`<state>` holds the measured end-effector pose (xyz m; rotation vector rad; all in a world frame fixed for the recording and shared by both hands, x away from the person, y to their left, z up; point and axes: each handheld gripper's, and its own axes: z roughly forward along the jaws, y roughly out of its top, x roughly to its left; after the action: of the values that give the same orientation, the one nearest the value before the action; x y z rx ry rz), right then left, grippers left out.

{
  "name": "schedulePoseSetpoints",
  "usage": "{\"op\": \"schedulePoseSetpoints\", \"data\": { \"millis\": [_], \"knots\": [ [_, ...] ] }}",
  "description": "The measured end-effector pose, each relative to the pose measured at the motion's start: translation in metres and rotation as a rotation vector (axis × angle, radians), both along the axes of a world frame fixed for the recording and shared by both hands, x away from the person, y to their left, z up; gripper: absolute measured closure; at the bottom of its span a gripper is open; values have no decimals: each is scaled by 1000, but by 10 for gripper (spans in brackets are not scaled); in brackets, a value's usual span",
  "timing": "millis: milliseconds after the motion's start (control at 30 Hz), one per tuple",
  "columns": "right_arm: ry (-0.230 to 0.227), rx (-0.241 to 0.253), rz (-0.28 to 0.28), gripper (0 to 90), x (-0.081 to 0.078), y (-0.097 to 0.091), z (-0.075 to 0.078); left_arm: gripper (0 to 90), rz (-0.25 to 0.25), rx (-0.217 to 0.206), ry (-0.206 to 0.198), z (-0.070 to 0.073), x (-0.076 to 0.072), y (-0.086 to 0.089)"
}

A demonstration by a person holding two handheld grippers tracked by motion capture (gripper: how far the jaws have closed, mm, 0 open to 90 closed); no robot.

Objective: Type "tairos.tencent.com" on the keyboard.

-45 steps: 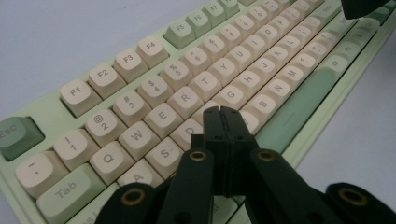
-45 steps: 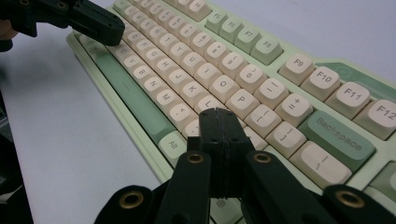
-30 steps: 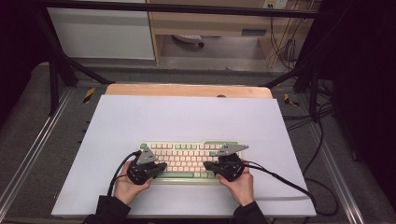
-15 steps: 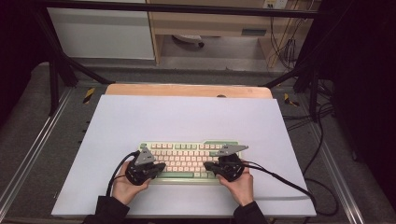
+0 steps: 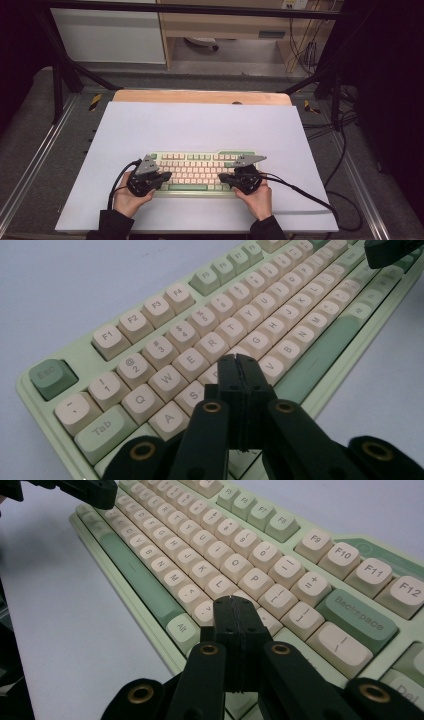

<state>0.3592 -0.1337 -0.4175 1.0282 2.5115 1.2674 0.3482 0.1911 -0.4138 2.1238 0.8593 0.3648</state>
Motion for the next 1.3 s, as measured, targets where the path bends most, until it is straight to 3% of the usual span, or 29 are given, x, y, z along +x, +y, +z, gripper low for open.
{"op": "schedulePoseSetpoints", "data": {
  "millis": [333, 600, 933, 1300],
  "knots": [
    [3, 0, -1, 900, 0, 1, 0, 897, 21, 10, 1, 6, 6, 0],
    [3, -3, 1, 900, 0, 0, 0, 897, 35, 30, 11, 6, 21, -8],
    [3, -3, 0, 900, 0, 1, -1, 897, 61, 33, 21, -2, 32, -12],
    [3, -3, 1, 900, 0, 0, 0, 897, 58, 51, 23, -9, 34, -16]
  ]
}}
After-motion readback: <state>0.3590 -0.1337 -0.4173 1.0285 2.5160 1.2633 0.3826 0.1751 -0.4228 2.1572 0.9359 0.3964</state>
